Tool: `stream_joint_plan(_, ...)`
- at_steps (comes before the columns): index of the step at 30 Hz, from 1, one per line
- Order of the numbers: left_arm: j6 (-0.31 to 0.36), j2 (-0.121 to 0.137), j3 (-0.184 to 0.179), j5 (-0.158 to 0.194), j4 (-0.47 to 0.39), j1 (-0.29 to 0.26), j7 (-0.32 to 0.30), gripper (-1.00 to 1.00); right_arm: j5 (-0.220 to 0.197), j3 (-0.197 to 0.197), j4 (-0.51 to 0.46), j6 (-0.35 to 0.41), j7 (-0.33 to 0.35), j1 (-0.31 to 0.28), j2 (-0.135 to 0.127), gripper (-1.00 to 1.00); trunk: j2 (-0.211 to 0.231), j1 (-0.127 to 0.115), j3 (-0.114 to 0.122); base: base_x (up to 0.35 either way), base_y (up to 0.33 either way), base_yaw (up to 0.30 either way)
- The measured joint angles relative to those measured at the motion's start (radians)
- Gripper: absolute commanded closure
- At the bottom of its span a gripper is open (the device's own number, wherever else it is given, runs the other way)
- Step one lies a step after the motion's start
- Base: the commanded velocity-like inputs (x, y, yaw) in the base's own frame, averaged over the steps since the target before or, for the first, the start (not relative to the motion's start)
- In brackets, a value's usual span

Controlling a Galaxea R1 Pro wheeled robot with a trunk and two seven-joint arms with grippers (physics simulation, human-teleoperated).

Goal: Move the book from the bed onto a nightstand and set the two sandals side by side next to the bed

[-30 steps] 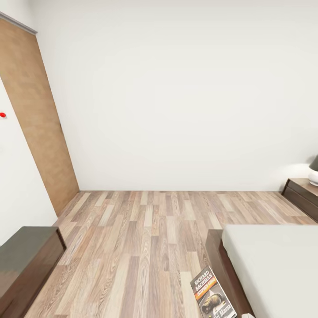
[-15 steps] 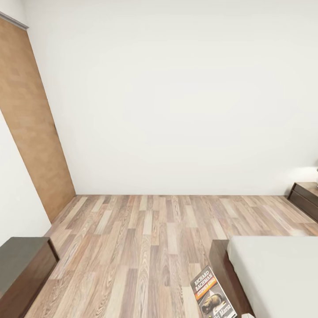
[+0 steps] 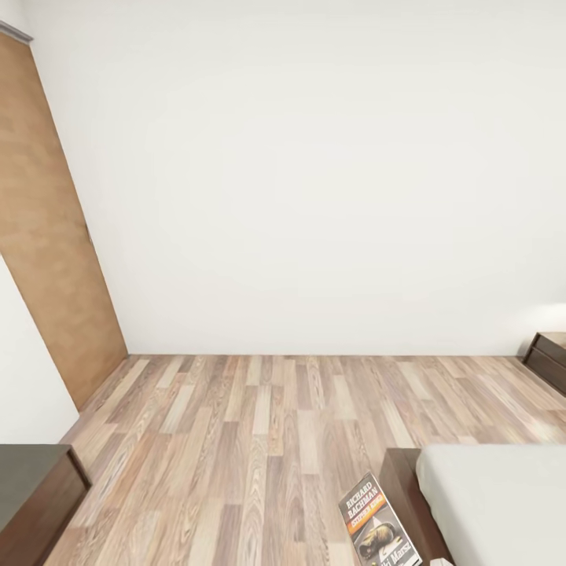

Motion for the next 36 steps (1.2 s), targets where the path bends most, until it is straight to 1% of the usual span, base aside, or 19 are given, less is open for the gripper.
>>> stream_joint_plan(36,0.0,-0.006,0.0,0.001,0.0,0.0,0.0,-1.0,0.001,0.0,0.0,0.0,-0.001,0.0,0.0,1.0,0.0,0.0,0.0,0.328,0.0,0.0)
